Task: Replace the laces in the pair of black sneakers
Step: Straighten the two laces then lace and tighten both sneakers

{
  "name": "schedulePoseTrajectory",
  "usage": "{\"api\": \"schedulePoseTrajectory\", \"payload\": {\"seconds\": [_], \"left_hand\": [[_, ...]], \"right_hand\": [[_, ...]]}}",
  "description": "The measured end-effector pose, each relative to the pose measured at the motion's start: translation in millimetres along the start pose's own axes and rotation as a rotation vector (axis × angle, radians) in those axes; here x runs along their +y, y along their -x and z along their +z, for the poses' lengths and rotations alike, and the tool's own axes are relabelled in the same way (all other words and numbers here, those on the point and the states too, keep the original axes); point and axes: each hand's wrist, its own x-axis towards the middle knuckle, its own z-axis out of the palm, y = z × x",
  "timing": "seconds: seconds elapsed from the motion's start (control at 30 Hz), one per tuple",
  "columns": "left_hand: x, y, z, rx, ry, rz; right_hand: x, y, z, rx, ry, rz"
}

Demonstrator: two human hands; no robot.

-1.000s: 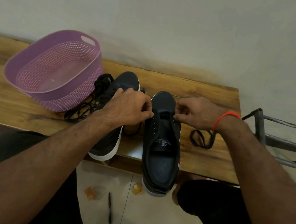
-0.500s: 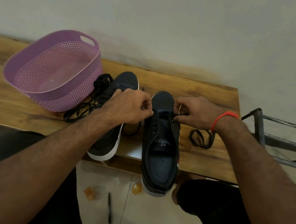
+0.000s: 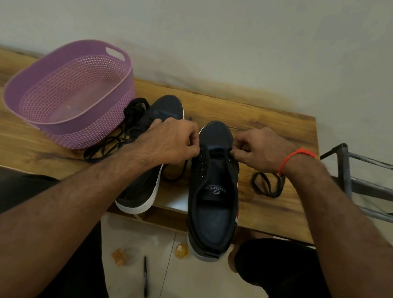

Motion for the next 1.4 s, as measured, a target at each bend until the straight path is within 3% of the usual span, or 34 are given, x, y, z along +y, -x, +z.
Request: {"api": "schedulePoseTrajectory", "payload": {"seconds": [1.13,1.27,1.4], "left_hand": [[-5.4,-0.7,-3.7,-0.090,-0.106,0.057],[-2.1,0.0,-4.3,-0.064,-0.084,0.046],[-0.4,0.8,-10.0,-0.033,0.161,0.006]], "right_hand": [[-9.5,4.3,-5.6,-0.084,0.008,0.060],[-7.8,4.3,-5.6,-0.088,-0.130,0.122],[-6.4,4.5,-8.4,-0.083,-0.381,0.188]]}}
